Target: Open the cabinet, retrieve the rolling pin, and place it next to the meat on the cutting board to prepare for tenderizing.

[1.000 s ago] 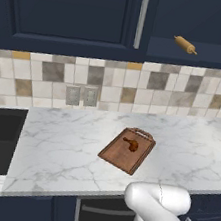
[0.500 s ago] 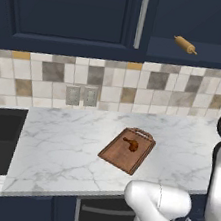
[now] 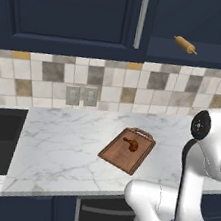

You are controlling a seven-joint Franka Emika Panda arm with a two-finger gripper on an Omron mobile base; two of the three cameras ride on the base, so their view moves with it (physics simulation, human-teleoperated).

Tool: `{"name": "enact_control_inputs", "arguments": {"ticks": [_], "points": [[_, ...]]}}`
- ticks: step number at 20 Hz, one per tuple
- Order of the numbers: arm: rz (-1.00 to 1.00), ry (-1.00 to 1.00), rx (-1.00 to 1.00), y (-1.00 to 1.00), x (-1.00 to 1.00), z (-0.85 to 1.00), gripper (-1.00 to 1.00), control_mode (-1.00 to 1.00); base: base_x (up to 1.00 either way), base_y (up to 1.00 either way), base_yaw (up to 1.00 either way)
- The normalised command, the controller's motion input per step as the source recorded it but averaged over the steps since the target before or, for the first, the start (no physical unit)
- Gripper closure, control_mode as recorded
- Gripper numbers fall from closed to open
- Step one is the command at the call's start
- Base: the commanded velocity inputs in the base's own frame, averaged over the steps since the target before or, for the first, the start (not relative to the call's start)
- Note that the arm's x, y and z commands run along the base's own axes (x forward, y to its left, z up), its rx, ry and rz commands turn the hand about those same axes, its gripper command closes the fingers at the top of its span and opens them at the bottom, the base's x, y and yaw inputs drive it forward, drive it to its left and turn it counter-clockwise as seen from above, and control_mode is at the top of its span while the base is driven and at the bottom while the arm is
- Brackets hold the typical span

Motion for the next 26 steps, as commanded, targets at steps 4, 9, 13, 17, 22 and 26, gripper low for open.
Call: {"name": "enact_control_inputs", "arguments": {"ticks": [4, 9, 13, 17, 22, 26], "points": [[0.00, -0.25, 0.20, 0.80, -0.41, 0.21, -1.00, -1.00, 0.00, 0.00, 0.00], [0.00, -0.25, 0.22, 0.80, -0.22, 0.21, -1.00, -1.00, 0.00, 0.00, 0.00], [0.03, -0.28, 0.20, 0.77, -0.06, 0.15, -1.00, -1.00, 0.00, 0.00, 0.00], [0.06, -0.30, 0.18, 0.64, 0.00, 0.16, -1.00, -1.00, 0.00, 0.00, 0.00], [0.11, -0.30, 0.12, 0.40, 0.00, 0.11, -1.00, -1.00, 0.00, 0.00, 0.00], [0.11, -0.32, 0.01, 0.09, 0.00, 0.03, -1.00, -1.00, 0.00, 0.00, 0.00]]}}
